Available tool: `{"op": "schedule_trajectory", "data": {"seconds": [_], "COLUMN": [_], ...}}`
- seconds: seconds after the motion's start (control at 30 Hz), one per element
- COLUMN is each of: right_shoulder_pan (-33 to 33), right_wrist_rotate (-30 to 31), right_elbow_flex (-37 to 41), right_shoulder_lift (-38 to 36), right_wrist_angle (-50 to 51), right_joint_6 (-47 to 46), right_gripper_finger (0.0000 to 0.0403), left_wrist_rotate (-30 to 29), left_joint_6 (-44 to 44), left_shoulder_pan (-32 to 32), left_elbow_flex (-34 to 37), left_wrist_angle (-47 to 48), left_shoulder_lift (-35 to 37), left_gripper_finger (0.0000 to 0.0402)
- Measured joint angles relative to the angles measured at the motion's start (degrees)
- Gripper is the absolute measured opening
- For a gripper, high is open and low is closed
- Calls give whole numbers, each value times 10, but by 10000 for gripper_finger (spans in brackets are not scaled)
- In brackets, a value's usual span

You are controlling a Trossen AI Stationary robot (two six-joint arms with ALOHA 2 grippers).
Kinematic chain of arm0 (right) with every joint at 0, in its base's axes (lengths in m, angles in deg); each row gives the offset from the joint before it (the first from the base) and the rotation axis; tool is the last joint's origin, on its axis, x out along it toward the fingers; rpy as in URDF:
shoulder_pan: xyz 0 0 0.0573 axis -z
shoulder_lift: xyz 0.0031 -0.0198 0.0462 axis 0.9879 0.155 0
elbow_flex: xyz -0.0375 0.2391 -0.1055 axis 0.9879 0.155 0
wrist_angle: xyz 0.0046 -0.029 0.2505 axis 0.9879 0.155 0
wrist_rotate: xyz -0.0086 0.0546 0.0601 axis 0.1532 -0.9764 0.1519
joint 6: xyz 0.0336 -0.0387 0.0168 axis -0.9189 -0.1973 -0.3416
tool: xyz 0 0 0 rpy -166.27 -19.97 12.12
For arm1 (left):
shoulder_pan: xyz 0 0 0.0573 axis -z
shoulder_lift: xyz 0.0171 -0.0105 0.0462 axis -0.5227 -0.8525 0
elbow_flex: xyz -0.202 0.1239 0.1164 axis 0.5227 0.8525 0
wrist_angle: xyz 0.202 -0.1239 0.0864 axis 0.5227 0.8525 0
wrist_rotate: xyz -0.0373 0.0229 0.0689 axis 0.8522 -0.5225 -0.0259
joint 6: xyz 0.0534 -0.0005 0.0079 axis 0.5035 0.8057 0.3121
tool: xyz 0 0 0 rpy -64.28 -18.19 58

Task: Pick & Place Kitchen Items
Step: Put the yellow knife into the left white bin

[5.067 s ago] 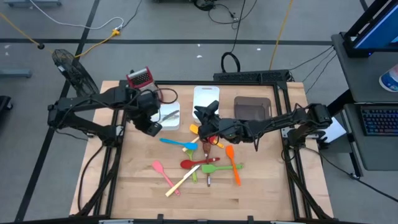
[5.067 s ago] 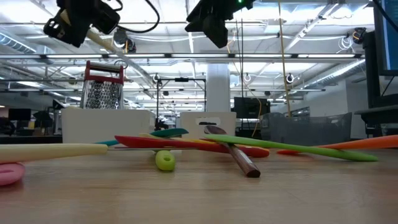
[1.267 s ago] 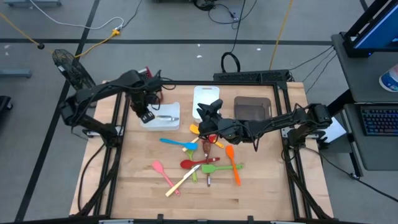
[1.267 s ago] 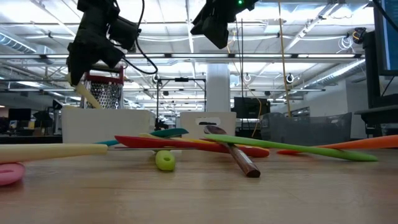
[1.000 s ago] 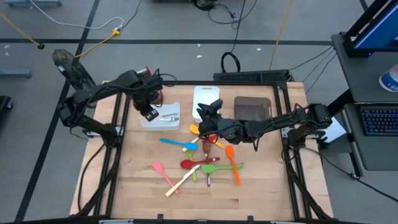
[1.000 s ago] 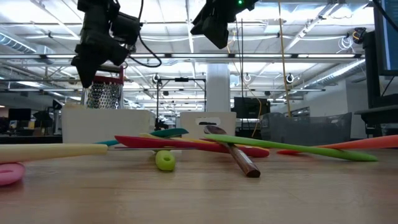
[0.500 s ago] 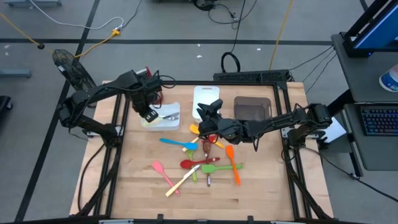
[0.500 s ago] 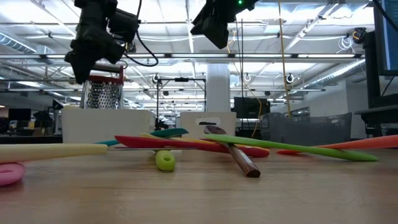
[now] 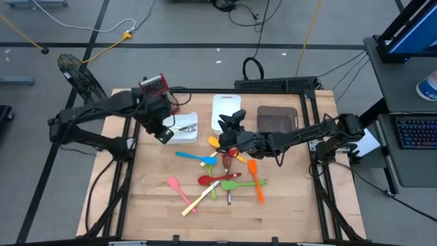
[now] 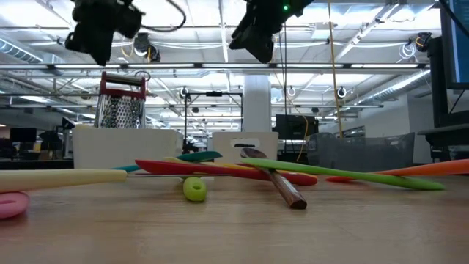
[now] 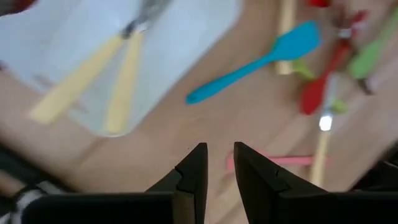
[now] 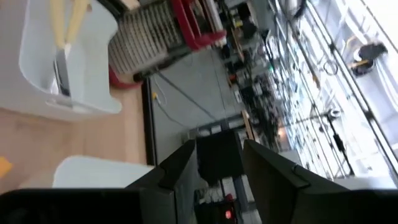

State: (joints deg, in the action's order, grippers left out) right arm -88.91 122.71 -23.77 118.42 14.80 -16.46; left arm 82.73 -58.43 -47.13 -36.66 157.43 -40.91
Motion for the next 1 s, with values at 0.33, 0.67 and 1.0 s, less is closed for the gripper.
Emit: {"op": "schedule_trajectory", "data": {"seconds": [0.33, 0.67, 1.0], "right_shoulder_pan": [0, 27, 36], "right_wrist_rotate": [-9, -320, -382], "right_elbow_flex": [0, 17, 145], "right_shoulder_lift": [-64, -211, -346], "right_wrist_angle": [140, 344, 302], "right_joint_6": [-159, -358, -417], "right_gripper_finger": [130, 130, 130], "left_wrist_rotate": [-33, -100, -63], "left_joint_6": [-196, -328, -437], "left_shoulder_pan": [200, 333, 402], "left_elbow_flex": [0, 0, 0], "left_wrist_angle": [-155, -294, -387], "left_shoulder_lift": [-7, -108, -224], "left_gripper_finger": [81, 81, 81]}}
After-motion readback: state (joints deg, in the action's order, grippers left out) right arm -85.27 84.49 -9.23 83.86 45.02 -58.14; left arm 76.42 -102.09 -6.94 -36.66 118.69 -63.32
